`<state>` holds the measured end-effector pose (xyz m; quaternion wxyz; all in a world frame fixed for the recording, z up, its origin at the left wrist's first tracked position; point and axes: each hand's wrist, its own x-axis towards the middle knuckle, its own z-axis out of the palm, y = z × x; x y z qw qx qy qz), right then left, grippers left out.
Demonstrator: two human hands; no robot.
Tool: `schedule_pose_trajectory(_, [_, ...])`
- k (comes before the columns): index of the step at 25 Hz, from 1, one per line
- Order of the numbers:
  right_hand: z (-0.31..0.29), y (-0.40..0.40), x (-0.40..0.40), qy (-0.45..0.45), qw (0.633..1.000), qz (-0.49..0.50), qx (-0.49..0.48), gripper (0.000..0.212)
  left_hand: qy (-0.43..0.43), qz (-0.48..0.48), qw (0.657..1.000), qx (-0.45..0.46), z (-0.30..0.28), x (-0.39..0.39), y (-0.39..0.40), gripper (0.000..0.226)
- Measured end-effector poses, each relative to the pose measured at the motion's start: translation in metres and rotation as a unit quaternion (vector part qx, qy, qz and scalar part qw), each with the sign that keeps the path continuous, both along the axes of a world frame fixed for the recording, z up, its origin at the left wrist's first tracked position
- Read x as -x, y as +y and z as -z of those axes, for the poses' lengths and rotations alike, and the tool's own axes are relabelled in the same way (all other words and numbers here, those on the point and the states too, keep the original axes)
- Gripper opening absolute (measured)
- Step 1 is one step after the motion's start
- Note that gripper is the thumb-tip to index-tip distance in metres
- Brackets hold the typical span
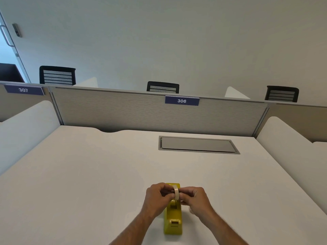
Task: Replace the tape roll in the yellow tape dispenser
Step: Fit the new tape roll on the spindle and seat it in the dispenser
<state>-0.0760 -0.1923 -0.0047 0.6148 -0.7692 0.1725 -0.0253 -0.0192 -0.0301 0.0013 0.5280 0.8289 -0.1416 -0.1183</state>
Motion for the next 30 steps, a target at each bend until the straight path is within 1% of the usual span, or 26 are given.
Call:
schedule_pose_trajectory(3, [-0.001, 0.001, 0.0, 0.005, 1.0, -0.01, 0.012, 0.027, 0.012, 0.013, 1.0, 0.004, -0.002, -0.002, 0.002, 0.024])
schedule_pose_trajectory(7, [-0.002, 0.003, -0.005, 0.0, 0.998, 0.026, 0.062, 0.03, 0.001, 0.022, 1.0, -0.01, -0.004, -0.001, 0.003, 0.025])
schedule_pose_trajectory(9, [-0.001, 0.003, -0.007, 0.0, 0.995, 0.03, 0.093, 0.026, -0.001, 0.008, 1.0, -0.014, -0.003, -0.002, 0.002, 0.025])
schedule_pose_trajectory(13, [0.003, 0.004, -0.007, -0.002, 0.983, 0.009, 0.184, 0.013, -0.002, -0.009, 1.0, -0.014, -0.001, -0.004, 0.0, 0.021])
schedule_pose_trajectory(15, [0.004, 0.005, -0.007, -0.007, 0.977, 0.007, 0.213, 0.012, -0.011, -0.017, 0.999, -0.027, 0.001, -0.004, -0.002, 0.02])
schedule_pose_trajectory(18, [0.002, 0.007, -0.009, -0.013, 0.97, 0.001, 0.242, 0.016, -0.023, -0.03, 0.997, -0.061, 0.005, -0.005, -0.003, 0.015])
schedule_pose_trajectory(21, [0.003, 0.008, -0.011, -0.018, 0.966, -0.003, 0.256, 0.021, -0.029, -0.035, 0.996, -0.082, 0.008, -0.005, -0.003, 0.008])
schedule_pose_trajectory(25, [0.004, 0.009, -0.013, -0.018, 0.966, 0.001, 0.259, 0.024, -0.033, -0.03, 0.995, -0.094, 0.012, -0.004, -0.003, 0.004])
schedule_pose_trajectory(28, [0.006, 0.008, -0.013, -0.018, 0.968, 0.006, 0.249, 0.027, -0.034, -0.02, 0.994, -0.1, 0.013, -0.006, -0.004, 0.01])
schedule_pose_trajectory(30, [0.007, 0.008, -0.013, -0.018, 0.969, 0.008, 0.245, 0.024, -0.033, -0.016, 0.994, -0.102, 0.014, -0.007, -0.005, 0.012])
